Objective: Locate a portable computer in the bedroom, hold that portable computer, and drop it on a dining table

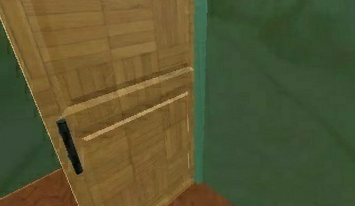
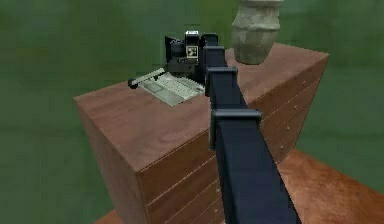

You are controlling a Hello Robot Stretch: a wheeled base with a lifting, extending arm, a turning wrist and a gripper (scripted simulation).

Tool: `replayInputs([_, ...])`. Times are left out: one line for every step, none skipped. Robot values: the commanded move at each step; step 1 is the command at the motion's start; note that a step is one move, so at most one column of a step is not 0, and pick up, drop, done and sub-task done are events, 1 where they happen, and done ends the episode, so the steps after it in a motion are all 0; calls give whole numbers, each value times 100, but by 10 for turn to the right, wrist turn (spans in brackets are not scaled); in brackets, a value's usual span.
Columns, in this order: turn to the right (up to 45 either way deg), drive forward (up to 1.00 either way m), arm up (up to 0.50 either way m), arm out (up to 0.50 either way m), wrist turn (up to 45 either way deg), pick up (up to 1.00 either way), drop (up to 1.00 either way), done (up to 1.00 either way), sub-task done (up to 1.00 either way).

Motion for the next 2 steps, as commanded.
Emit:
replayInputs([0,0,0,0,300,0,0,0,0])
replayInputs([0,0,-12,0,0,0,0,0,0])
